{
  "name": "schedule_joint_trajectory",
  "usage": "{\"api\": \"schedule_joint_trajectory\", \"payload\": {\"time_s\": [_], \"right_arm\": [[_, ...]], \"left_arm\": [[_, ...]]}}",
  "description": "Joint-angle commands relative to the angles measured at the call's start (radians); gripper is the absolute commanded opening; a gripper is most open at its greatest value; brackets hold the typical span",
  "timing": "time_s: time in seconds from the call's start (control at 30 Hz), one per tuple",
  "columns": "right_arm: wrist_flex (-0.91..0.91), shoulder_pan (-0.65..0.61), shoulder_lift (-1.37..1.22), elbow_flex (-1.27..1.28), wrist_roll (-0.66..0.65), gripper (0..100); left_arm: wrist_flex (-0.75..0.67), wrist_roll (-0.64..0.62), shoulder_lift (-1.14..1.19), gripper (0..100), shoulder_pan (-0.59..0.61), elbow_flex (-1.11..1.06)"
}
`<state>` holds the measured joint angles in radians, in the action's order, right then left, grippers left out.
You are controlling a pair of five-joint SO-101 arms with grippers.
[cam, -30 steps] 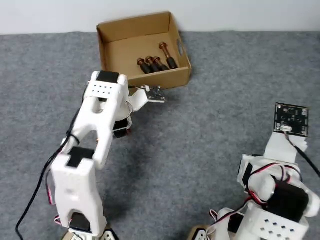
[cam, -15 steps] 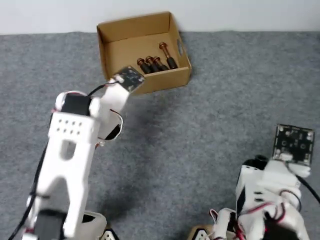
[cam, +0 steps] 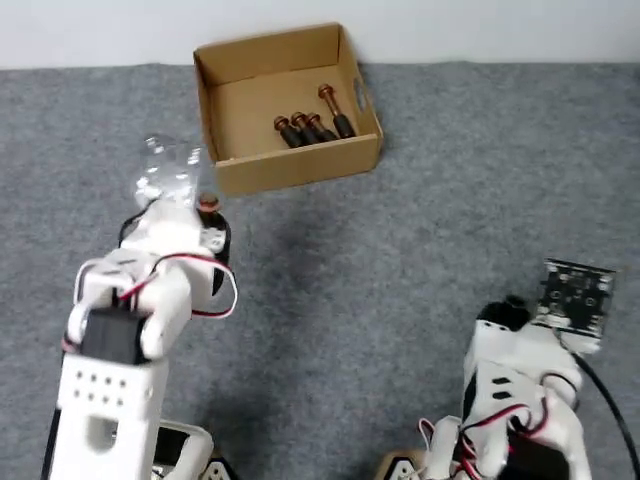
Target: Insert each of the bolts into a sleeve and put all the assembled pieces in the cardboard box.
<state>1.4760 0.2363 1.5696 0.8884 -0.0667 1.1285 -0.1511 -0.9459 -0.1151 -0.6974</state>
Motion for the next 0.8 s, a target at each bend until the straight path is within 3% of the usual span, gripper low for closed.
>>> {"api": "schedule_joint_trajectory", "payload": {"time_s": [0.0,0.3,0.57,0.77], "right_arm": [[-0.082,-0.133,0.042,0.055,0.011,0.8],[-0.331,-0.476,0.137,0.262,0.006,0.8],[-0.472,-0.751,0.137,0.347,0.003,0.8],[-0.499,-0.888,0.137,0.348,0.003,0.9]], "left_arm": [[-0.078,-0.133,-0.121,1,-0.008,-0.025],[-0.244,-0.310,-0.405,0,-0.044,-0.182],[-0.387,-0.404,-0.709,0,-0.229,-0.344],[-0.347,-0.408,-0.818,0,-0.351,-0.380]]}}
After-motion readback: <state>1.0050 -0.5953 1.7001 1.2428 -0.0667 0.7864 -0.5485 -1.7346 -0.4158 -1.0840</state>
